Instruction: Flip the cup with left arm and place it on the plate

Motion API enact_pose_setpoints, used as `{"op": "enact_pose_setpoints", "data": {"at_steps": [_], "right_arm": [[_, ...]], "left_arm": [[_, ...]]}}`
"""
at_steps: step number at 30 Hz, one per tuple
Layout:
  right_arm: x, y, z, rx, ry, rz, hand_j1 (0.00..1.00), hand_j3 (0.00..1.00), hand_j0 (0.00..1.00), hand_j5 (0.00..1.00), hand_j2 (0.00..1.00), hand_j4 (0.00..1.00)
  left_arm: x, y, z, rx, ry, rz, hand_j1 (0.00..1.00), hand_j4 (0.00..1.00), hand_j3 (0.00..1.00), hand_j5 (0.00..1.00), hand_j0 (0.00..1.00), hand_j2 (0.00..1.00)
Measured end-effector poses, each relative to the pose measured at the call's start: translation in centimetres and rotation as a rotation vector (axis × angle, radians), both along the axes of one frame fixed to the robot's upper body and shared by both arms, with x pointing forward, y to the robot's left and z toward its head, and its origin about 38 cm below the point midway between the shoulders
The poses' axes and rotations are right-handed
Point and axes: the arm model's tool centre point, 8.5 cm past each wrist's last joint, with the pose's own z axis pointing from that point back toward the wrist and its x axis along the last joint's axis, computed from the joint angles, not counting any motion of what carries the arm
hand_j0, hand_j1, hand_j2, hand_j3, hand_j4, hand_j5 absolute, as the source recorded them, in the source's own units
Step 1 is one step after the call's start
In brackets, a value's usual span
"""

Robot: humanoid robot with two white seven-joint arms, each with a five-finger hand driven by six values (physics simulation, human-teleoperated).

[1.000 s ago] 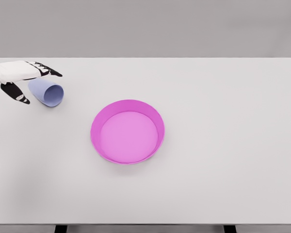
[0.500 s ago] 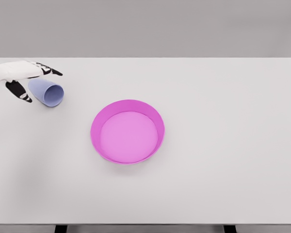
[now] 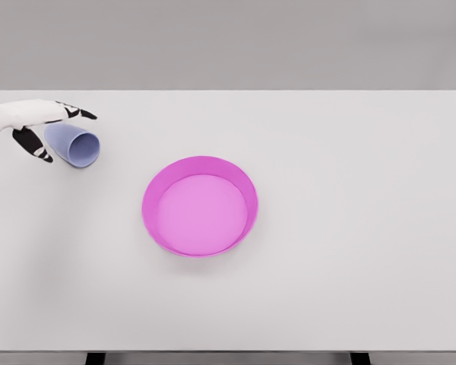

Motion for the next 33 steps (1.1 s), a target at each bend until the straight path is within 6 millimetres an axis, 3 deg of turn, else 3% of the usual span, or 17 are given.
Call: {"op": "enact_pose_setpoints", "data": {"at_steps": [24, 28, 33], "right_arm": [[0.0, 0.0, 0.0, 0.0, 0.0, 0.0, 1.0, 1.0, 1.0, 1.0, 1.0, 1.0], [0.0, 0.0, 0.0, 0.0, 0.0, 0.0, 1.0, 1.0, 1.0, 1.0, 1.0, 1.0], [0.0, 0.0, 0.0, 0.0, 0.0, 0.0, 1.0, 1.0, 1.0, 1.0, 1.0, 1.0]], "left_arm": [[0.2, -0.5, -2.2, -0.002, 0.05, 0.017, 1.0, 1.0, 1.0, 1.0, 1.0, 1.0], [0.1, -0.4, -2.5, -0.002, 0.055, 0.018, 0.68, 0.68, 0.68, 0.68, 0.68, 0.68], [0.1, -0.5, -2.4, -0.007, 0.053, 0.019, 0.63, 0.63, 0.63, 0.63, 0.63, 0.63]]}}
